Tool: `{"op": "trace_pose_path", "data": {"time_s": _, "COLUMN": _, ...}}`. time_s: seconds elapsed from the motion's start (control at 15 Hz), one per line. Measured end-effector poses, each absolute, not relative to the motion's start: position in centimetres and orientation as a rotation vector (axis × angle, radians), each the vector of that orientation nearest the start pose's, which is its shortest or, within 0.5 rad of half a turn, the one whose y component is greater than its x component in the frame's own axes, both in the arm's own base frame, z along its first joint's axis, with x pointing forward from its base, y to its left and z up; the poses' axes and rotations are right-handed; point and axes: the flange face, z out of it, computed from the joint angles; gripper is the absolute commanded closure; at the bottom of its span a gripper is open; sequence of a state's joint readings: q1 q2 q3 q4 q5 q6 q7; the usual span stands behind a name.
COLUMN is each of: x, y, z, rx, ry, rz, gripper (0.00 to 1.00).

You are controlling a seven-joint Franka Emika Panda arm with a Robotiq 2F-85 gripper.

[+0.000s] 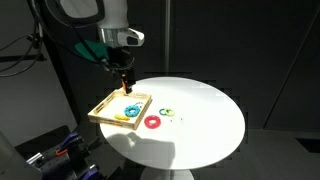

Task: Put the red ring in the box

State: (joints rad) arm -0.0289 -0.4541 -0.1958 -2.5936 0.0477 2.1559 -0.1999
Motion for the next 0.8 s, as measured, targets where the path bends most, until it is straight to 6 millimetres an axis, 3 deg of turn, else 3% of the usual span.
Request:
{"op": "trace_pose_path", "data": {"time_s": 0.47, "x": 41.8, "y": -9.1, "z": 38.4, "rx": -3.061, "ry": 0.078, "rz": -0.162, "gripper": 0.00}}
{"op": "trace_pose_path", "data": {"time_s": 0.8, "x": 45.5, "y": -9.0, "z": 34.4, "rx": -3.124, "ry": 0.079, "rz": -0.186, "gripper": 0.00}}
